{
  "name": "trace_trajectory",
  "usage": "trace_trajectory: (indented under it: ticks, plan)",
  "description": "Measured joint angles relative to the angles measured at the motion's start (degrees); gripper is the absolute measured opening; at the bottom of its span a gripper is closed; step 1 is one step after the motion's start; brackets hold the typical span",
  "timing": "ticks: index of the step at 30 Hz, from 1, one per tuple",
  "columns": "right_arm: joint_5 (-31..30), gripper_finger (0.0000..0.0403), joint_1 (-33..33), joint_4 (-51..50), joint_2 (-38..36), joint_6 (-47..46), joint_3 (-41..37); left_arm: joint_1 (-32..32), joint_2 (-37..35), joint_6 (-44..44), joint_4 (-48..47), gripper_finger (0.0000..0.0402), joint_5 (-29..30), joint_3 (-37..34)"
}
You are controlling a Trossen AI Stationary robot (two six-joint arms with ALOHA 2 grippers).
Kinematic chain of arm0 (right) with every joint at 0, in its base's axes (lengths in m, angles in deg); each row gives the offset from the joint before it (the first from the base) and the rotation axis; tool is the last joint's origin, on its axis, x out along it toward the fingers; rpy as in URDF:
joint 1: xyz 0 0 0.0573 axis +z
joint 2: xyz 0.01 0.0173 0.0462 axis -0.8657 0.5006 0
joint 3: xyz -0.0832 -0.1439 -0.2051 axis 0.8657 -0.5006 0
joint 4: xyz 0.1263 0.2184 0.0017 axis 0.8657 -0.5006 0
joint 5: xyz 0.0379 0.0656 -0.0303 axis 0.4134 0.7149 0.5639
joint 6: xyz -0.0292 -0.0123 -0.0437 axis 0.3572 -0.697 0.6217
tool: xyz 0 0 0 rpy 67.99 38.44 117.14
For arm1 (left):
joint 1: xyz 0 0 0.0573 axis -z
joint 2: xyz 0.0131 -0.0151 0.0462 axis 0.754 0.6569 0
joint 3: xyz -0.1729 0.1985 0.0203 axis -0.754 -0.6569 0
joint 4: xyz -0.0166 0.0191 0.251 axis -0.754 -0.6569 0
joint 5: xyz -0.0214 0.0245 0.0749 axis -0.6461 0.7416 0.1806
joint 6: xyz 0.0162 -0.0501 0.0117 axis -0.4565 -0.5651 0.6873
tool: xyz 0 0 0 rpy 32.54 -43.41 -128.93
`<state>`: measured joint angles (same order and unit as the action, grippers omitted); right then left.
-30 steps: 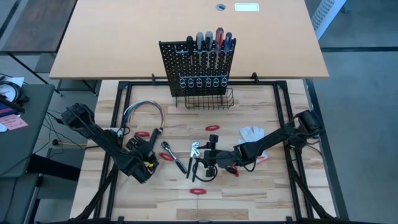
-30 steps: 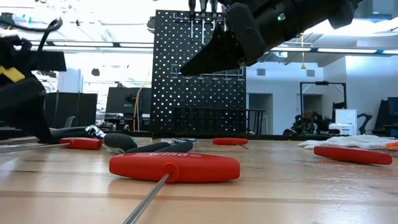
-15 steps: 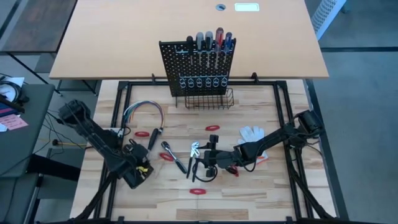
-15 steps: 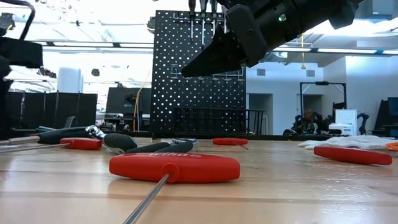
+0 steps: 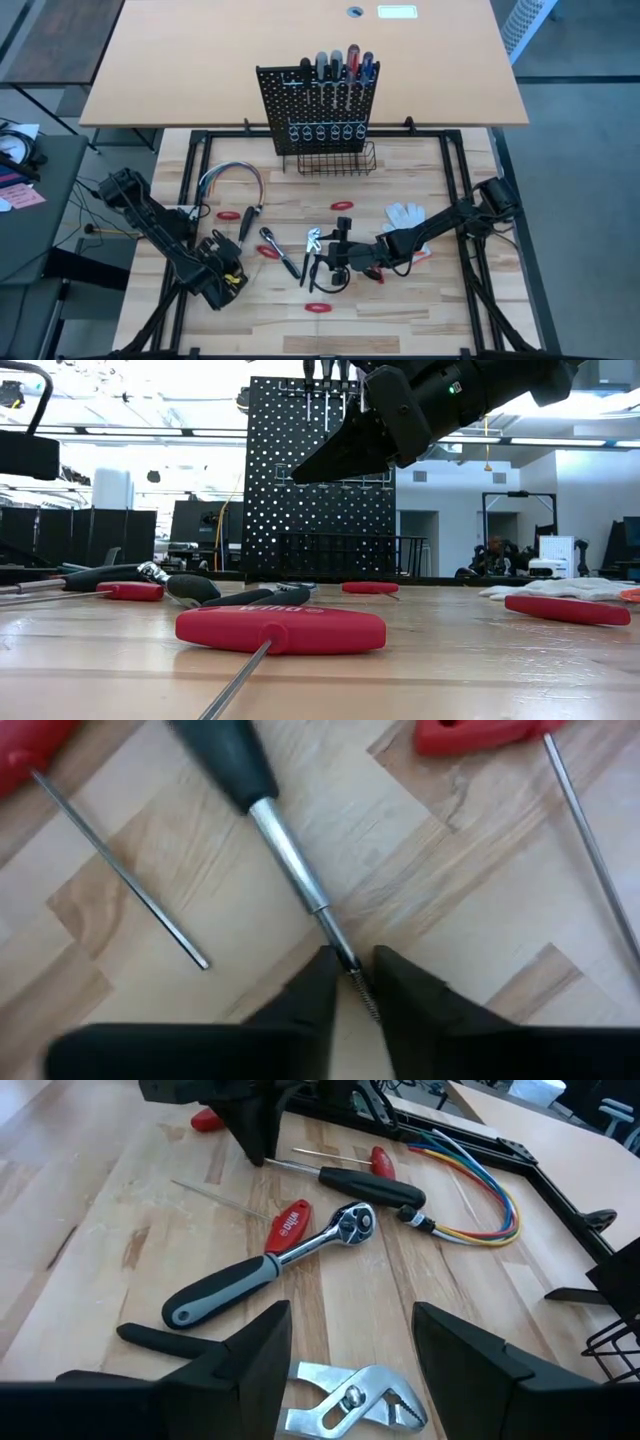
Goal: Hang tools onto peg board
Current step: Hang the black corx screw onto the black pegboard
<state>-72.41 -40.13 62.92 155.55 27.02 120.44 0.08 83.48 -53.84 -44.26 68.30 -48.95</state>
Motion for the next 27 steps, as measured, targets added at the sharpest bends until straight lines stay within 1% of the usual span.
trace_trajectory:
  ticks: [2,3,7,10,12,15,17,21,24,27]
  plan:
    - [0.0,0.0214,0.0,0.02,-0.01,0.02,0.0,0.0,-0.11,-0.11,0.4,0.0023,0.01,-0.72]
    - [0.0,0.0214,0.0,0.02,0.01,0.02,0.0,0.0,-0.18,-0.63,0.49,0.0014,0.04,-1.14]
    - [0.0,0.0214,0.02,0.02,-0.01,-0.02,0.0,0.07,-0.89,-2.1,1.12,0.0006,0.15,-2.61]
    - [0.0,0.0214,0.04,-0.02,0.01,-0.02,0.0,0.02,-2.88,-2.19,0.28,0.0003,0.44,-3.11]
    - [0.0,0.0214,0.02,-0.01,-0.01,-0.02,0.01,-0.04,-5.33,-2.7,-2.11,0.0002,0.65,-3.5]
    - [0.0,0.0214,0.04,-0.04,0.0,-0.02,0.0,0.12,-9.72,-5.28,-8.38,0.0001,2.75,-4.1]
    - [0.0,0.0214,0.02,-0.05,0.01,-0.02,0.02,1.0,-13.15,-7.17,-8.71,0.0001,6.23,-4.17]
    - [-0.04,0.0214,0.03,-0.06,-0.01,0.0,0.02,3.13,-18.06,-9.15,-9.89,0.0001,16.08,-4.26]
    - [-0.06,0.0214,0.02,-0.04,0.01,-0.02,0.02,3.98,-19.49,-9.75,-8.65,0.0,23.31,-4.09]
    - [-0.04,0.0214,0.04,-0.01,0.0,-0.02,0.02,4.28,-19.51,-7.08,-6.9,0.0,30.68,-4.13]
